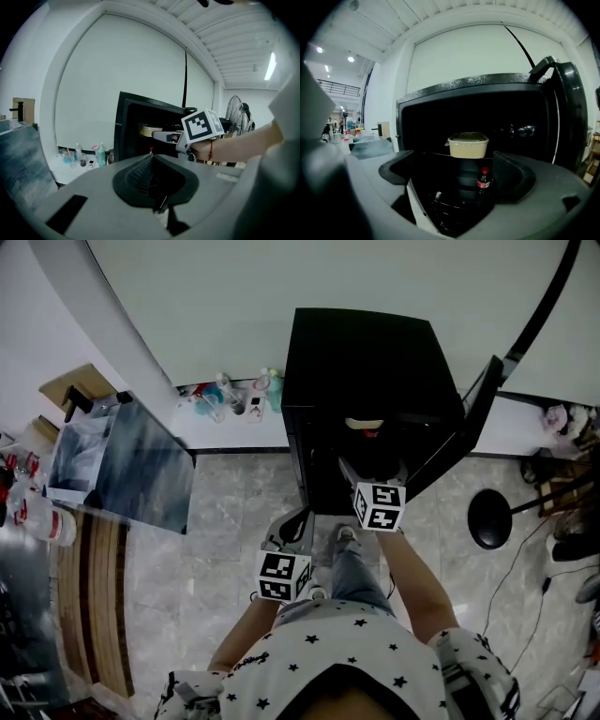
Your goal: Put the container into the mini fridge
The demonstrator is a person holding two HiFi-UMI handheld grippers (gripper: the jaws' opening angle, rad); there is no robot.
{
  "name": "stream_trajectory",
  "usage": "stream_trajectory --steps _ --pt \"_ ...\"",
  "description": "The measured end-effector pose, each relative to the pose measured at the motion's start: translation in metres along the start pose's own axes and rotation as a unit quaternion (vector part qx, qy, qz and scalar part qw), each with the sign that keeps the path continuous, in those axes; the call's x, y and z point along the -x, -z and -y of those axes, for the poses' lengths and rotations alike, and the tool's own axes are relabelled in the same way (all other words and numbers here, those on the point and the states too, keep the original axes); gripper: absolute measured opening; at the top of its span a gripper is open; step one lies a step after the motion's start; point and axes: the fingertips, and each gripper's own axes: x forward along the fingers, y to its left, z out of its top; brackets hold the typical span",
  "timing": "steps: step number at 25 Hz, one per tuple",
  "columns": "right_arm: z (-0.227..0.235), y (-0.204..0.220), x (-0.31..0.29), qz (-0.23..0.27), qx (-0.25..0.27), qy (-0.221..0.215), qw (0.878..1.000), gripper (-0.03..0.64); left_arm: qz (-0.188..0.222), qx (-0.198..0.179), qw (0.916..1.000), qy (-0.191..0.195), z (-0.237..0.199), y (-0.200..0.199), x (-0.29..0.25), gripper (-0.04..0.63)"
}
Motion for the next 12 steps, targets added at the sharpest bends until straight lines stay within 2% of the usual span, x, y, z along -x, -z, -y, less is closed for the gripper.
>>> stream_trajectory --steps 4,7,10,12 --pt "-0.017 -0.008 0.032 0.013 -0.001 -0.023 1.000 0.520 0.006 -0.005 1.0000 0.006 0.007 -0.002 0.014 0.012" --pt "-0.032 -0.014 0.057 0.027 0.010 -0.035 0.999 0.483 0.010 -0.009 0.9999 0.011 0.013 -0.001 0.024 0.012" --pt "-0.042 -0.019 0.084 0.042 0.006 -0.038 0.998 0.404 0.015 -0.012 0.9997 0.017 0.021 0.004 0.033 0.012" --pt "-0.046 -0.022 0.102 0.053 0.000 -0.035 0.998 0.277 0.018 -0.013 0.9996 0.019 0.027 0.007 0.039 0.012"
